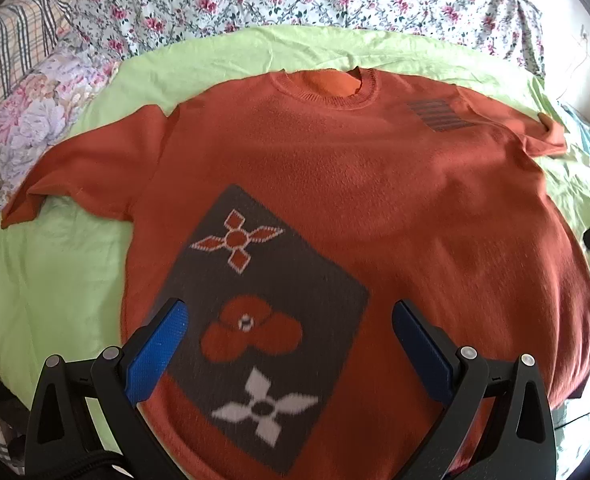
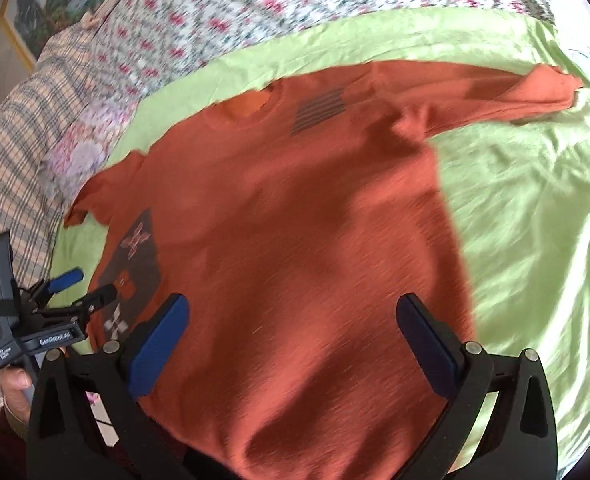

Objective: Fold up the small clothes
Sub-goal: 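Grasp the sweater's sleeve cuff with the right tool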

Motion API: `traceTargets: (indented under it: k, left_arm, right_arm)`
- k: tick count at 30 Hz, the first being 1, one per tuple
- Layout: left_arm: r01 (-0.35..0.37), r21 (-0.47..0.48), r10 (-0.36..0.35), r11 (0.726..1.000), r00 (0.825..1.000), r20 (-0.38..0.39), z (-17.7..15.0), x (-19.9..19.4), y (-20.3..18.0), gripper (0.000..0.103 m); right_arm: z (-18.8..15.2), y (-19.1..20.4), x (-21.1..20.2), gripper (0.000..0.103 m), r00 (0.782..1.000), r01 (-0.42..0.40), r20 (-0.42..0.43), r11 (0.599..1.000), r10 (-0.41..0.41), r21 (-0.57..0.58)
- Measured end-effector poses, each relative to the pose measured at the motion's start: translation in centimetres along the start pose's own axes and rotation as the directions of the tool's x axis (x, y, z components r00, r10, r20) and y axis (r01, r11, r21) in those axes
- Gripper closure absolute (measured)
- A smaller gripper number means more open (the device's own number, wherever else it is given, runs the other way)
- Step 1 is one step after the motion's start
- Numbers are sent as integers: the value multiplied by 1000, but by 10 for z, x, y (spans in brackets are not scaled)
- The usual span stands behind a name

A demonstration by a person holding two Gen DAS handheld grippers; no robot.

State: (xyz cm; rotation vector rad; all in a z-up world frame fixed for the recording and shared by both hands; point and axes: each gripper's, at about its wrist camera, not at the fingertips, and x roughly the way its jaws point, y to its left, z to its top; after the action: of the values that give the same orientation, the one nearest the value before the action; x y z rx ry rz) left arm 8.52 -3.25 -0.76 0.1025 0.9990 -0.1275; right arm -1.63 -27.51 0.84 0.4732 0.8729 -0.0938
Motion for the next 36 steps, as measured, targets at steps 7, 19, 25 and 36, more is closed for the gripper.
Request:
traceTargets:
  k: [7, 19, 25, 36]
  left_arm:
    - [-11, 1, 11, 1000, 1000, -18, 35, 24, -2, 1]
    - [-17, -1, 16, 1000, 998, -65, 65, 64, -16, 1]
    - [-28, -1, 28, 1000, 993, -111, 69, 87, -18, 1]
    - [3, 0, -3, 1000, 993, -115, 61, 87, -18, 1]
  right_arm:
    - [50, -92, -16, 0, 994, 65, 82, 989, -77, 136]
    - [171, -316, -32, 53, 924, 171, 219, 853, -312, 493]
    - [208, -380, -5, 62, 902, 212, 188, 780, -387, 589]
    - [220, -346, -8, 94, 916, 120, 264, 833, -303, 540]
